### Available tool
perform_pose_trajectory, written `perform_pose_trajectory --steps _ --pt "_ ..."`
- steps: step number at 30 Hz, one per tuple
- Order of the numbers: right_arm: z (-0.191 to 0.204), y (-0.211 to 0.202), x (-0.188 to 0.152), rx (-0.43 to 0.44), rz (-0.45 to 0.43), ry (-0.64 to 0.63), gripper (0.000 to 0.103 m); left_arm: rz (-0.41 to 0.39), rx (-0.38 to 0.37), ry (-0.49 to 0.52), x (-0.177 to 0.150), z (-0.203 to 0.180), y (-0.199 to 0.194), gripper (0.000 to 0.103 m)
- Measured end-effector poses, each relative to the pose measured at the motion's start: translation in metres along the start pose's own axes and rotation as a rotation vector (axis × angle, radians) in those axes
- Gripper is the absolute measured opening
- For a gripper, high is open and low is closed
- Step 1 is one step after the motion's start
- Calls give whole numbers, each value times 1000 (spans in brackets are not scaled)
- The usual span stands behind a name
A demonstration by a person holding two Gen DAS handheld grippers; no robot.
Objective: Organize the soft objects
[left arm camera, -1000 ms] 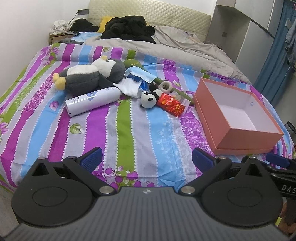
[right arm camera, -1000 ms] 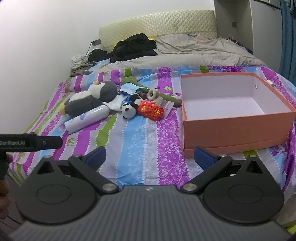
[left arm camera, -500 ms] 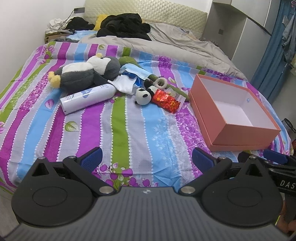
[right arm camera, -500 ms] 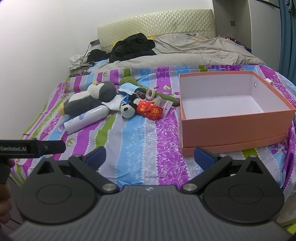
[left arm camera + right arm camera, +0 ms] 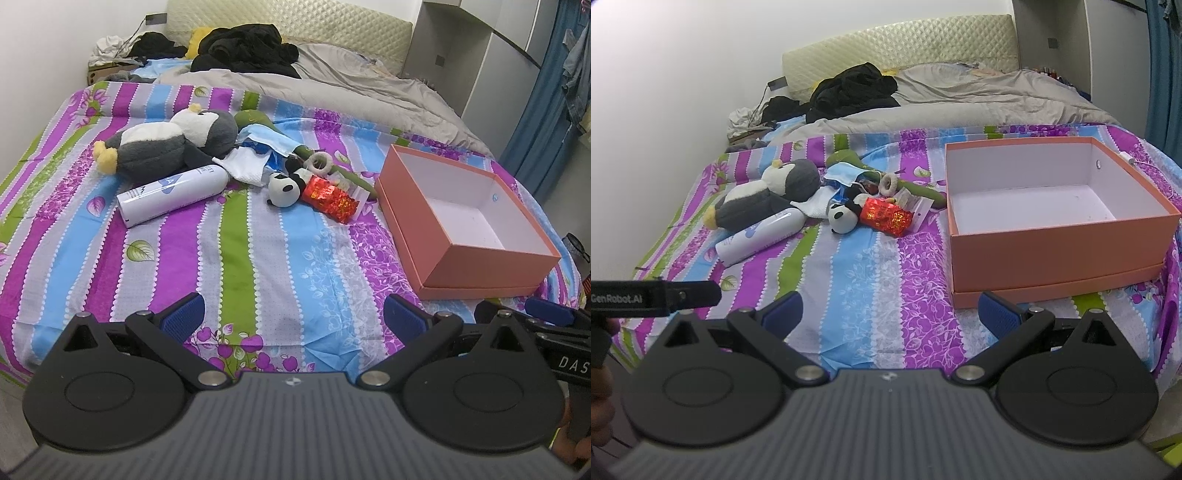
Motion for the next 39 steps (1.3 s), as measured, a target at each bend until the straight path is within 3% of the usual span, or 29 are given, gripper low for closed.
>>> perform_pose_trajectory --steps 23,39 --pt "1 16 2 0 34 5 103 37 0 -27 0 12 19 103" --pt "2 70 19 -9 66 -24 103 79 25 -50 42 31 80 103"
Point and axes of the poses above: each gripper's, at about its wrist camera, not at the fingertips, and y roughly the way its jaws point, z to its left, x to its top, the point moved 1 cm from there along y, roughly the way its jaws point, and after that the axes turned 14 degrees about z, right-handed, at the moved point
